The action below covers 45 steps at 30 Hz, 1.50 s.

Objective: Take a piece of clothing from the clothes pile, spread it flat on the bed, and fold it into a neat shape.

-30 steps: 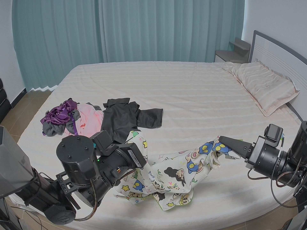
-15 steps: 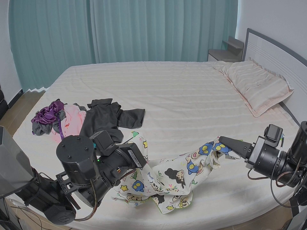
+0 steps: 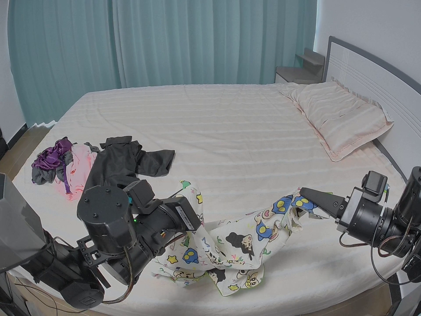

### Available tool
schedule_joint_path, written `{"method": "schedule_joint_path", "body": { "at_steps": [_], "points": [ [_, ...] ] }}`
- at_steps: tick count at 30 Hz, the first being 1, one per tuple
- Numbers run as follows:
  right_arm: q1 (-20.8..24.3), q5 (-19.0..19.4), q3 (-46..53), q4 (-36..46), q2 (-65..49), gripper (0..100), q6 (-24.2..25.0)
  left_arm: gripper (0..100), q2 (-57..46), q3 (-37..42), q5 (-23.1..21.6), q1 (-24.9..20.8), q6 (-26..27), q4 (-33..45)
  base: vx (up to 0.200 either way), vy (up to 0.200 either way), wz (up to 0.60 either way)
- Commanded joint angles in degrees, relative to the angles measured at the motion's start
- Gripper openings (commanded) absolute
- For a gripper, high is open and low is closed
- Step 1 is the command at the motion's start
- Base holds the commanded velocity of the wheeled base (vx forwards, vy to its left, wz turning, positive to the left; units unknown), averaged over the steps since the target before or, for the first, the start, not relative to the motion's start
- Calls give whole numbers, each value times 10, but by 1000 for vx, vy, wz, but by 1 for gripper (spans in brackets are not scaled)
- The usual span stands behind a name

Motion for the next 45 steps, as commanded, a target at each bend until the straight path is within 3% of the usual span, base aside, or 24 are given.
{"method": "schedule_joint_path", "body": {
  "at_steps": [1,8,20,26,39,45],
  "points": [
    [0,0,0,0,1,0,0,0,2,0,0,0,0,0,0,-200,0],
    [0,0,0,0,1,0,0,0,2,-2,1,0,0,0,0,-200,0],
    [-1,0,0,0,-3,0,0,0,0,-1,4,-12,-1,-19,0,0,0],
    [-2,0,0,0,-3,0,0,0,0,-3,26,-18,-1,-19,-200,0,0],
    [-14,0,-6,0,-54,0,-3,0,-46,-1,26,-18,1,-19,-200,0,0],
    [-14,0,-8,0,-104,0,-28,0,-90,0,26,-17,14,-17,-200,0,0]
  ]
}}
